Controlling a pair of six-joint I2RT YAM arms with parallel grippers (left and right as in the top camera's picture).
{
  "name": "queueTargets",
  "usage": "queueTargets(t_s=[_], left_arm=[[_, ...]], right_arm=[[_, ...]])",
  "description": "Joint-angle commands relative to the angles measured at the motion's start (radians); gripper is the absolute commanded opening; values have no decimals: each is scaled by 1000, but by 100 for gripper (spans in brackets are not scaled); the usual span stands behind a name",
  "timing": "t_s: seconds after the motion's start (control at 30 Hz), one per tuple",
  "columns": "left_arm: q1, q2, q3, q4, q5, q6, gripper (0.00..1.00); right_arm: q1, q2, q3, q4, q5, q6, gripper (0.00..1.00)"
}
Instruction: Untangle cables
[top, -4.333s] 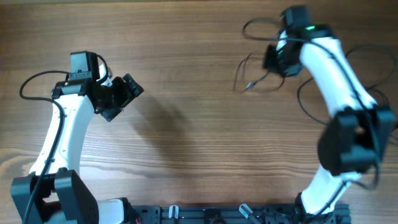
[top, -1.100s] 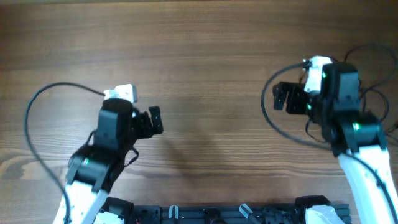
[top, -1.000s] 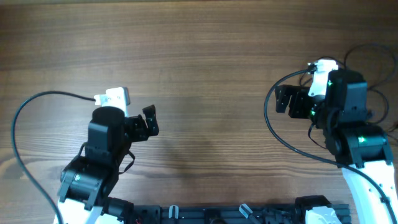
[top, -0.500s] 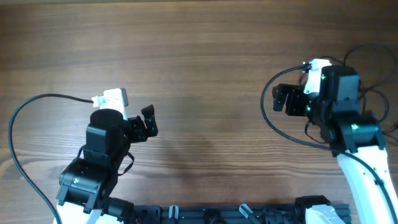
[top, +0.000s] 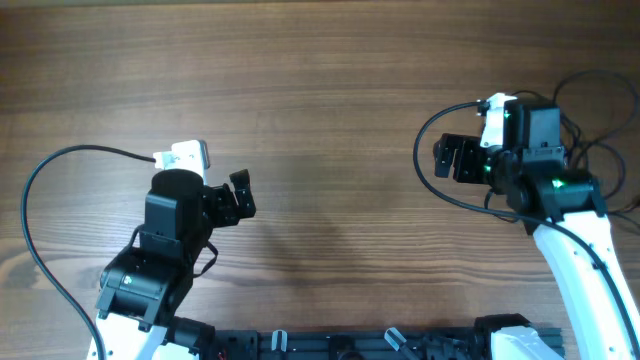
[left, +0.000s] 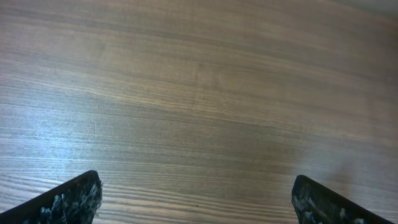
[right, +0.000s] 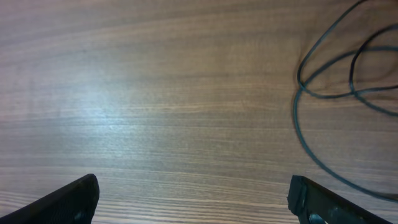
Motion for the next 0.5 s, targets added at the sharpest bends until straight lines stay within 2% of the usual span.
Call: queueTargets(t_s=[0.0,0.2,0.47], left_arm=[[6,20,-9,0,-16,16,100],[6,57,-9,0,-16,16,100],[6,135,-9,0,-16,16,100]], right_arm=[[5,-104,-11,0,23,-2,100],[5,-271,-77,100,34,-23,100],[5,-634,-385,481,16,-26,100]])
